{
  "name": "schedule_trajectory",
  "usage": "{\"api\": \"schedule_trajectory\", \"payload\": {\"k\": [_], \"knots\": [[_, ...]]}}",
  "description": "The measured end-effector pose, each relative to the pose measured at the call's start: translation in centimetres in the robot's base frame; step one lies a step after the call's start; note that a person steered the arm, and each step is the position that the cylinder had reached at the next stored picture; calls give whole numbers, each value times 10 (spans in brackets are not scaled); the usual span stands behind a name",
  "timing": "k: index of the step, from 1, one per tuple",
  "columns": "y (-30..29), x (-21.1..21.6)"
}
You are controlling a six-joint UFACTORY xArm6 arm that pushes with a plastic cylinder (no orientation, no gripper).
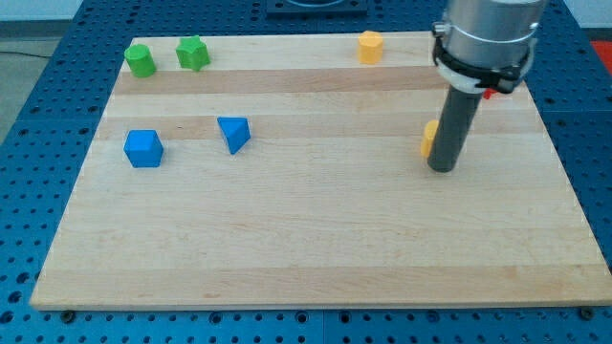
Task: Place the yellow heart to the center of the board
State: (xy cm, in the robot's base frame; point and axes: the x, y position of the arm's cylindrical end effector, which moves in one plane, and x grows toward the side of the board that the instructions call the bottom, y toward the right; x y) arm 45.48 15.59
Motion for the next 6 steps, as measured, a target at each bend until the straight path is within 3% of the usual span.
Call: {"api": "schedule_trajectory", "payload": {"k": [1, 2, 3, 4, 6], "knots": [[-9, -30], [-35, -31], [46, -18], [54, -60], [-56, -61]]}}
